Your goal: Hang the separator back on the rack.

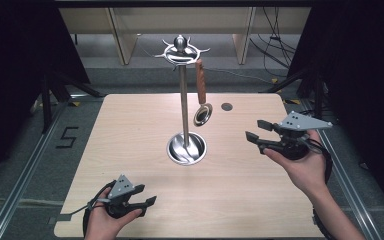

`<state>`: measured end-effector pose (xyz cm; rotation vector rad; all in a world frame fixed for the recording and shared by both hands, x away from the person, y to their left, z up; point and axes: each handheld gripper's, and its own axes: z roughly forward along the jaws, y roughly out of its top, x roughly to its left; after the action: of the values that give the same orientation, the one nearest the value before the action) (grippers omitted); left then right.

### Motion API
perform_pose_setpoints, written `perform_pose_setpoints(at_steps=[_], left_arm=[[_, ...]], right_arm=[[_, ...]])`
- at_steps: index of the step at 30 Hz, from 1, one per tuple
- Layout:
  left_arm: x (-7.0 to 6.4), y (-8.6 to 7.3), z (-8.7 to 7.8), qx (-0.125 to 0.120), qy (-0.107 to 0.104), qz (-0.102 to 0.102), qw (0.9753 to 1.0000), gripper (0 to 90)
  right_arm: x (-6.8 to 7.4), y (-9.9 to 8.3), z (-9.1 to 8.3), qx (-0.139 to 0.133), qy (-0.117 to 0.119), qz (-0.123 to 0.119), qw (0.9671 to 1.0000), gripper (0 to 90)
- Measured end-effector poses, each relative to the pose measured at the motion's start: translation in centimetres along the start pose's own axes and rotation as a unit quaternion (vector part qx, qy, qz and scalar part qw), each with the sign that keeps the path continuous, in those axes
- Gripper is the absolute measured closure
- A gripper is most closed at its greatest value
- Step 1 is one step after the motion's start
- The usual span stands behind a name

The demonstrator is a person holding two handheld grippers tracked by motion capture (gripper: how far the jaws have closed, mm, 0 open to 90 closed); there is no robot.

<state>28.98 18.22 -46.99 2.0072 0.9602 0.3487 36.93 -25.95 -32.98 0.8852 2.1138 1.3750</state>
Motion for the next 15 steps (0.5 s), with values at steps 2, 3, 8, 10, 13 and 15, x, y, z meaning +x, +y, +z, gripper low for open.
perform_pose_setpoints(at_steps=[2,3,8,10,13,15], left_arm=[[0.0,0.0,0.0,0.001,-0.001,0.001,1.0000,40.5],[0.0,0.0,0.0,-0.001,-0.001,0.001,1.0000,40.5],[0.1,0.0,0.0,0.006,-0.003,0.003,1.0000,40.5],[0.1,0.0,0.0,0.007,-0.004,0.003,1.0000,40.5],[0.0,0.0,0.1,0.005,-0.004,-0.004,1.0000,40.4],[0.0,-0.1,0.2,0.008,-0.005,0.000,1.0000,40.4]], right_arm=[[-0.2,-0.4,-0.1,-0.005,-0.005,0.002,1.0000,43.3],[-0.4,-1.2,-0.5,0.005,-0.008,0.011,0.9999,43.1],[-1.1,-3.5,-1.3,0.013,-0.018,0.024,0.9995,42.8],[-1.4,-4.5,-1.7,0.024,-0.020,0.027,0.9992,42.6],[-2.1,-6.1,-2.2,0.034,-0.028,0.037,0.9984,42.4],[-2.5,-7.1,-2.7,0.046,-0.032,0.041,0.9976,42.3]])
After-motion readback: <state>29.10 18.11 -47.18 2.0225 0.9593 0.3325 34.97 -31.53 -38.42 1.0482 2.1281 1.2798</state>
